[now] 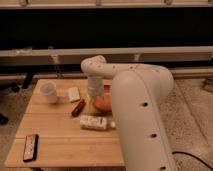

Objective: Push the ceramic bowl across the table

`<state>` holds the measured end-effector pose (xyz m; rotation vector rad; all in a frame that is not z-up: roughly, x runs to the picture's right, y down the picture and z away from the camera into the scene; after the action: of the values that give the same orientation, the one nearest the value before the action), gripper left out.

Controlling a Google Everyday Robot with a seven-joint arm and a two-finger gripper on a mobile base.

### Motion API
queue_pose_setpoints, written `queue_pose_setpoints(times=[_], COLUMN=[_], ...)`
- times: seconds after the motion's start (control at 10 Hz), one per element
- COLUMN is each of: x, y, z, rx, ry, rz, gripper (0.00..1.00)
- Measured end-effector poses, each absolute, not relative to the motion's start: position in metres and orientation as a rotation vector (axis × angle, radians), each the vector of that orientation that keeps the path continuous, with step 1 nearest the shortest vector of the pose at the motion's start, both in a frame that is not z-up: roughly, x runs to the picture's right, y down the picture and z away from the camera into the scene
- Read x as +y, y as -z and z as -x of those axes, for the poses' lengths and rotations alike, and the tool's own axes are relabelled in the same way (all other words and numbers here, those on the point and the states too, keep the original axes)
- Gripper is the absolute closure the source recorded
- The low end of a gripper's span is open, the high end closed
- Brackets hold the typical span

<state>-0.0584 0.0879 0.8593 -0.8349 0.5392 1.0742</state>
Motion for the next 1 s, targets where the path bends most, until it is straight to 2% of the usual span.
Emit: queue_pose_setpoints(times=[0.6, 1.0], x=[0.112, 0.123], y=[-0.895, -0.888], z=[0.084, 0.101], rx=[0.583, 0.584], ry=[-0.960, -0.903], rz=[0.831, 0.860], gripper=[0.35, 0.35])
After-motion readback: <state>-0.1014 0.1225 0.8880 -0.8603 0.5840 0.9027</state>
